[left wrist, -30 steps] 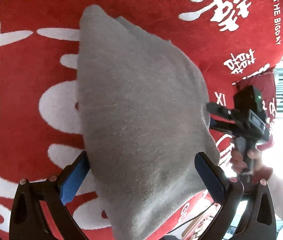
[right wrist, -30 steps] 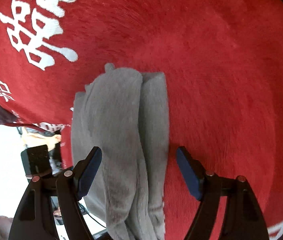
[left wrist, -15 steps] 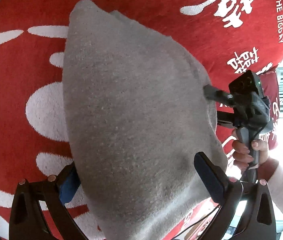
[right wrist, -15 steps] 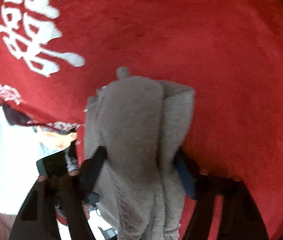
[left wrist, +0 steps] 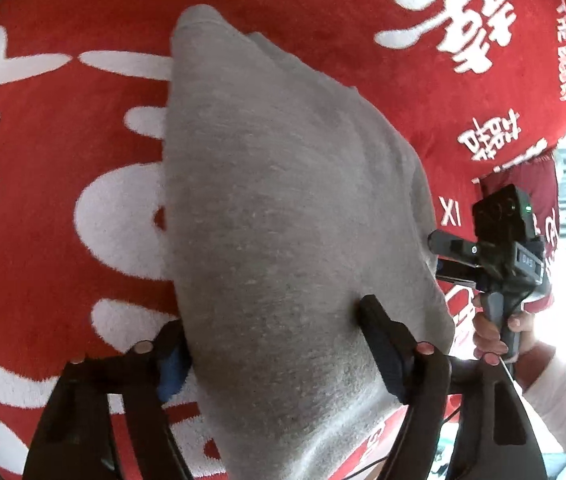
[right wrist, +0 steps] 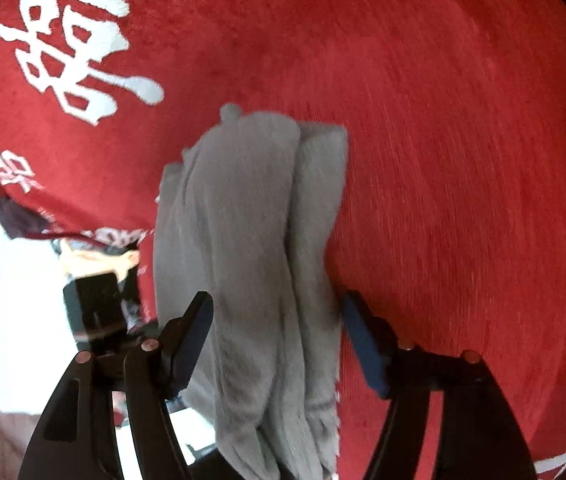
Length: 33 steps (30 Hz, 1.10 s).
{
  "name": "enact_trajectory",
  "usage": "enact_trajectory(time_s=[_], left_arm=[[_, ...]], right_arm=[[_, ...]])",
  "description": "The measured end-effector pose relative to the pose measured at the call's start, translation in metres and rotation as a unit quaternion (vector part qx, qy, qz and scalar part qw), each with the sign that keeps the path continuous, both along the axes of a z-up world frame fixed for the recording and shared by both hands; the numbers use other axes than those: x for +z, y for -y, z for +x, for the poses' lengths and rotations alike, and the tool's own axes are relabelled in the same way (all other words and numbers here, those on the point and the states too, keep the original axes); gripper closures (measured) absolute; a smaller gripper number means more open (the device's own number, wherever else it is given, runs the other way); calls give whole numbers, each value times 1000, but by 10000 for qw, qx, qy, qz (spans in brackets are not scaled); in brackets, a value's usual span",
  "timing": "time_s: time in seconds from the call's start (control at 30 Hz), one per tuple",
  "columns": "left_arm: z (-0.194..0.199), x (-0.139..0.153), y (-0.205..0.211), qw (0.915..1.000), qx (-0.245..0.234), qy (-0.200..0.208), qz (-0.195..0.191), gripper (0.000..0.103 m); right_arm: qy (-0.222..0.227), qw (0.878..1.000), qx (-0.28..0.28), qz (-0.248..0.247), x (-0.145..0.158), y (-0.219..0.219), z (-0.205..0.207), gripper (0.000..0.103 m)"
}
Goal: Fold small clothes
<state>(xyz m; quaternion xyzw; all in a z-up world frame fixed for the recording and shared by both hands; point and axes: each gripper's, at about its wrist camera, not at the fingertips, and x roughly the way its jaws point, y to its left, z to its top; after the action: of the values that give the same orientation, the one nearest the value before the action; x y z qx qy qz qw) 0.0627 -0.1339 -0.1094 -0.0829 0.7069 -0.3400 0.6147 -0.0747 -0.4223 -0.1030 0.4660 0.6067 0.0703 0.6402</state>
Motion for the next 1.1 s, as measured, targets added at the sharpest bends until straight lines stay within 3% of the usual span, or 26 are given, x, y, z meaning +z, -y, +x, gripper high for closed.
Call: enact_trajectory(time_s=[0.3,0.33,0.37,0.47,0.5,0.6,0.9,1.1], left_arm=[[-2,0,10,9999,-133,92,8,23],[-2,1,7,9999,-124,100,14,23],[-3,2,6,9999,-111,119,37,23],[-5,9,7,9997,-74,235,-6,42],[-6,12,5,9996,-61,263,-57,50],[-4,22,-3,9993,22,206,-321,56],[-13,70,-38,9966,183,214,-774,56],[-27,110,-83,9967,79,402,-696,56]], right_arm=[[450,9983,336,160,-12,-19,34,31],[383,9987,325,124,-13,-23,36,33],[311,9991,294,75,-13,-23,36,47],[172,9995,252,-79,-9,-26,34,60],[206,9994,249,-157,-5,-29,34,60],[343,9991,206,-160,9,-38,35,62],[288,9995,52,68,47,-74,20,62],[417,9988,101,236,78,-124,7,62]])
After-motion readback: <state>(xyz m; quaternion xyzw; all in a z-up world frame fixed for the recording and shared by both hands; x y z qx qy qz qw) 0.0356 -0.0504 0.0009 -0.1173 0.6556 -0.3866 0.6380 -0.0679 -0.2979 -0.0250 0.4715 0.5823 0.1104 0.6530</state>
